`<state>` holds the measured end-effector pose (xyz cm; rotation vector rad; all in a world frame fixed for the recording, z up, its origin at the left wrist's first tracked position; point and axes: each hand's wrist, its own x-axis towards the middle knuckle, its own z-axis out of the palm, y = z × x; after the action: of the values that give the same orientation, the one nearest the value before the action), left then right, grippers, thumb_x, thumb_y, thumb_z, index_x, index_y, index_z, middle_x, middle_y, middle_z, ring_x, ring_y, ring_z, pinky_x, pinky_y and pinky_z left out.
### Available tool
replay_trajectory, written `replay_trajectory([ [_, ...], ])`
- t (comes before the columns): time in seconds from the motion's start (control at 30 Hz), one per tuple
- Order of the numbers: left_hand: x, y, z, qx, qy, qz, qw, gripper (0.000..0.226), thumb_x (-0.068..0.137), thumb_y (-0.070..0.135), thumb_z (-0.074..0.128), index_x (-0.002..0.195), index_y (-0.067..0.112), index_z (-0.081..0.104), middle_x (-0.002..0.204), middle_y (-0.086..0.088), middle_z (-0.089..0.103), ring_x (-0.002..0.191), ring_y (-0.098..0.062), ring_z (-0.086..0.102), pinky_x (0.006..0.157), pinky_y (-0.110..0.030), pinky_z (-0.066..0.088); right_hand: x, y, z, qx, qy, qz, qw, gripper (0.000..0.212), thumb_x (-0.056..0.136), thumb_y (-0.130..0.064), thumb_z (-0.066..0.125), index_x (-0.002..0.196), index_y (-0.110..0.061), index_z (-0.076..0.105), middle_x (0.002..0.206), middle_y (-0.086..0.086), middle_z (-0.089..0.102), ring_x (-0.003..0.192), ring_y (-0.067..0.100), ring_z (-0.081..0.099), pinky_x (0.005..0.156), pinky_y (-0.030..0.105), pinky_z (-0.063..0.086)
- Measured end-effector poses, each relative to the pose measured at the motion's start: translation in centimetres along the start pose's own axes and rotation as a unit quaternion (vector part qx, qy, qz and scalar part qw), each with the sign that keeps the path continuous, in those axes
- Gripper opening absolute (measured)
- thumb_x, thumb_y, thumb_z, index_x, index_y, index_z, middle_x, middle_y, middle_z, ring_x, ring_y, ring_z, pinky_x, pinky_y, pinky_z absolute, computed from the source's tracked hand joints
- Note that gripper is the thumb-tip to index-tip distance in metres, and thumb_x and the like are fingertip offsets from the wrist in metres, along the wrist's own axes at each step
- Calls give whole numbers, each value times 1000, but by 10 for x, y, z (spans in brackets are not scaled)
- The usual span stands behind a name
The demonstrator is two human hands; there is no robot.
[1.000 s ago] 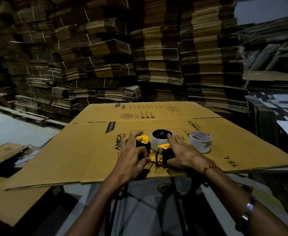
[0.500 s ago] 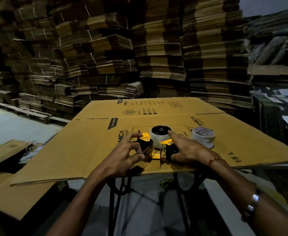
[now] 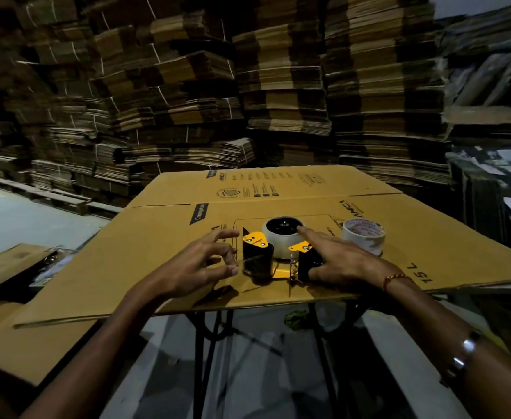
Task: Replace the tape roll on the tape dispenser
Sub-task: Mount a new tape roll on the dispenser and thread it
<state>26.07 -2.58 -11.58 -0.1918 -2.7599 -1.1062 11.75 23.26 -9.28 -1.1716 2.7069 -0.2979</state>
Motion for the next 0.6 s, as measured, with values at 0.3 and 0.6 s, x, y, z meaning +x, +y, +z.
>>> replay_trajectory([
  [0.3,19,-11,-1,63,-13,-6,998,11,96,34,61,86,29,62,162,6,27,147,-14,30,114,-38,38,1,9,-4,3,-7,-21,1000,95,92,-26,66,161,-37,2,168,1,22,147,27,34,117,38,35],
  [0.6,21,-7,1,30,-43,-14,998,10,96,30,62,87,28,63,166,8,20,151,-13,22,119,-45,33,12,19,-9,-1,-28,-31,999,95,92,-24,67,160,-39,1,169,2,18,149,28,31,117,43,36],
])
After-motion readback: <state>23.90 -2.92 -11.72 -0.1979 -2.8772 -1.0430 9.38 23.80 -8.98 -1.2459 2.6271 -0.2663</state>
